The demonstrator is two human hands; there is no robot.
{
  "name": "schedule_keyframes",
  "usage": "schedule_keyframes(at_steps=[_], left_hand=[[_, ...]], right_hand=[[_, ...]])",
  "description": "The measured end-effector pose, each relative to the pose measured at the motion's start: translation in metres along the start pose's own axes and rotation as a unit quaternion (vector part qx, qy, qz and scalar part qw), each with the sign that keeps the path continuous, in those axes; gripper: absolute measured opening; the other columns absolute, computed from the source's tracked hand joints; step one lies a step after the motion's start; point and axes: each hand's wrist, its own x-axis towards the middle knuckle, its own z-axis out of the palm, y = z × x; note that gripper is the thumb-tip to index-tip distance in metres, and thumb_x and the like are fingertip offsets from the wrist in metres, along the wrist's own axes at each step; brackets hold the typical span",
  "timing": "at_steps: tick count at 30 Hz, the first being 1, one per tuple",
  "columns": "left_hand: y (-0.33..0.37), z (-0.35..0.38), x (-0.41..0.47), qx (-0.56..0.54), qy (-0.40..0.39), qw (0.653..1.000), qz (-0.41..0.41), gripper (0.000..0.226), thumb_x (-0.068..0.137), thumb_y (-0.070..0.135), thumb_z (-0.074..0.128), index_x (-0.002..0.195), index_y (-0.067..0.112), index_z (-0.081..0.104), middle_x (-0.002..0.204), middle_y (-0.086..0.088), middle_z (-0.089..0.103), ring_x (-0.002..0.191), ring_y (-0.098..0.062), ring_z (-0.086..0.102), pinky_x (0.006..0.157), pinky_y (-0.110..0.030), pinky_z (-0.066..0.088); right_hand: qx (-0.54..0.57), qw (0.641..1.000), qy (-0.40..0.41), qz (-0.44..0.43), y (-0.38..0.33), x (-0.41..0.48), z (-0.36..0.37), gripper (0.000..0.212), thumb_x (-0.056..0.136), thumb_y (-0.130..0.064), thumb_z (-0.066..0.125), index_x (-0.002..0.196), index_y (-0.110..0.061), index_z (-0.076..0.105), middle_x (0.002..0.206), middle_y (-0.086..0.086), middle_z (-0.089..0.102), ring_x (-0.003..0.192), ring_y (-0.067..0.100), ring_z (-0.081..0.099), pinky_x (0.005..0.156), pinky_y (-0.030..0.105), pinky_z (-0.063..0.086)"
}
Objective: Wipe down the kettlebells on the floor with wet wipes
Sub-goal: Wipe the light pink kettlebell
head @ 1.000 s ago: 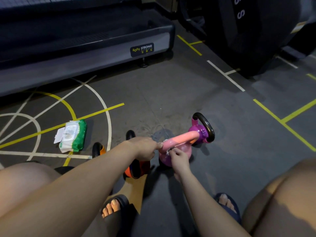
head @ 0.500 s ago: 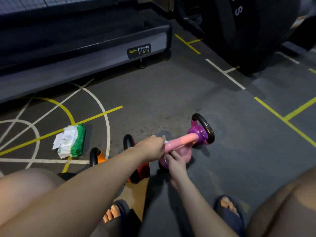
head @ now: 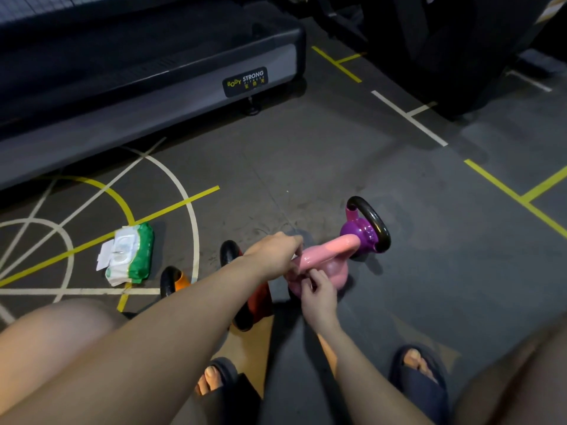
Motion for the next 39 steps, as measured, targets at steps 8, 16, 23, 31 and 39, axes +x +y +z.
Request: schedule_keyframes(at_steps=[8, 16, 23, 31, 39], left_hand=[[0.016, -0.001, -0.007, 0.043, 0.011, 0.999, 0.003, 0.039, 0.078, 0.018, 0.081, 0.112, 0.014, 0.063, 0.116, -0.016, 0.065, 0.108, -0.036, 0.064, 0.072, -0.031, 0.041], [0.02, 0.001, -0.018, 0.033, 0.027, 0.999, 0.007, 0.033, 0.078, 0.017, 0.079, 0.107, 0.017, 0.065, 0.113, -0.014, 0.066, 0.105, -0.035, 0.064, 0.077, -0.033, 0.046], [0.023, 0.002, -0.023, 0.039, 0.027, 0.999, 0.004, 0.029, 0.084, 0.016, 0.072, 0.111, 0.014, 0.063, 0.116, -0.017, 0.064, 0.108, -0.038, 0.063, 0.075, -0.033, 0.041], [0.024, 0.0, -0.017, 0.046, 0.024, 0.999, 0.003, 0.029, 0.084, 0.016, 0.073, 0.111, 0.014, 0.063, 0.115, -0.016, 0.064, 0.107, -0.038, 0.063, 0.074, -0.032, 0.04], [0.019, 0.004, -0.015, 0.047, 0.033, 0.998, -0.001, 0.031, 0.081, 0.028, 0.078, 0.107, 0.021, 0.062, 0.111, -0.011, 0.066, 0.103, -0.035, 0.064, 0.071, -0.031, 0.039]], right_hand=[[0.505, 0.81, -0.07, 0.29, -0.035, 0.014, -0.013, 0.033, 0.096, 0.013, 0.037, 0.099, -0.003, 0.066, 0.085, 0.011, 0.072, 0.076, 0.017, 0.066, 0.071, 0.025, 0.054], [0.484, 0.83, 0.013, 0.277, -0.014, 0.033, -0.025, 0.027, 0.096, 0.0, 0.051, 0.114, -0.01, 0.069, 0.102, 0.015, 0.067, 0.083, 0.021, 0.061, 0.069, 0.029, 0.056], [0.503, 0.814, 0.006, 0.291, -0.03, 0.019, -0.017, 0.029, 0.091, 0.014, 0.044, 0.084, -0.007, 0.063, 0.073, 0.007, 0.062, 0.065, 0.014, 0.059, 0.064, 0.024, 0.053], [0.445, 0.843, -0.045, 0.299, -0.036, 0.012, -0.011, 0.033, 0.092, 0.009, 0.043, 0.111, -0.007, 0.065, 0.09, 0.01, 0.065, 0.08, 0.018, 0.062, 0.075, 0.03, 0.051], [0.622, 0.696, 0.082, 0.35, -0.045, 0.044, -0.06, 0.024, 0.101, 0.0, 0.041, 0.092, -0.008, 0.062, 0.093, 0.006, 0.064, 0.077, 0.014, 0.062, 0.047, 0.019, 0.053]])
